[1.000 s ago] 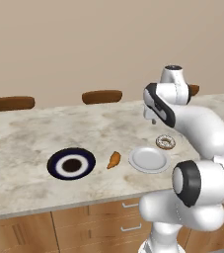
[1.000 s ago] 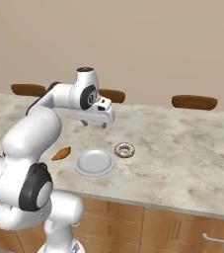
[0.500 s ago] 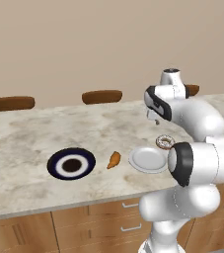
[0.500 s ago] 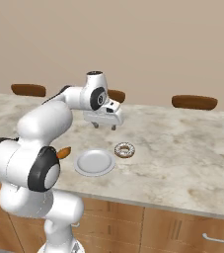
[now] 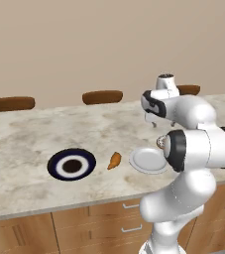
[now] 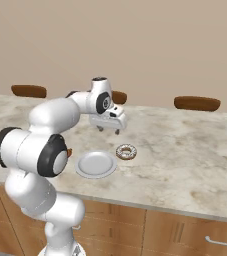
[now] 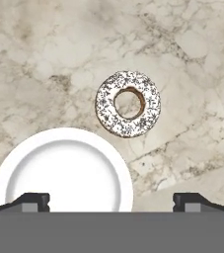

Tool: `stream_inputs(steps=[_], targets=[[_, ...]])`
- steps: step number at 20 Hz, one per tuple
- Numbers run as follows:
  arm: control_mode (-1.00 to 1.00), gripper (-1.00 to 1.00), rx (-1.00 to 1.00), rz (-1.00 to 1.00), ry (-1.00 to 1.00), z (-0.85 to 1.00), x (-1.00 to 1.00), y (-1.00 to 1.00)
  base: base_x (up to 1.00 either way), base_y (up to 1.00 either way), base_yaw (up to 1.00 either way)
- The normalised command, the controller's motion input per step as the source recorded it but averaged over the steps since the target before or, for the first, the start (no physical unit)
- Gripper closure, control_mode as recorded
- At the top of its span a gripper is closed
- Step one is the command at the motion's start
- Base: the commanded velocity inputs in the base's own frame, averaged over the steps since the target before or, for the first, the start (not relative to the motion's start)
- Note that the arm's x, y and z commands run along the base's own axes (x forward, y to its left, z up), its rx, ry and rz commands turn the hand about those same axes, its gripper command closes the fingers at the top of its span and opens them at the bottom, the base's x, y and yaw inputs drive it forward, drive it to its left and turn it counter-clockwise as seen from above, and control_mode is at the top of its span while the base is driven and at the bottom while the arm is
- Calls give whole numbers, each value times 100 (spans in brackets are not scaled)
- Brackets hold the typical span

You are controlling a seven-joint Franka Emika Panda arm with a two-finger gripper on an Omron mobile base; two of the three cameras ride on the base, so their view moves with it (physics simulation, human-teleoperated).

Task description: Place the pastries on the plates.

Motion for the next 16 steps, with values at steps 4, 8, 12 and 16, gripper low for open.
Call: stream_inputs(steps=[4, 8, 12, 16], targets=[[-100, -100, 0, -4, 4, -27, 15, -5, 0, 0, 0], [-100, -100, 0, -4, 8, -22, 19, -10, 0, 0, 0], [-100, -100, 0, -4, 8, -22, 21, -9, 0, 0, 0], [-100, -100, 0, -4, 6, -24, 22, -10, 0, 0, 0]])
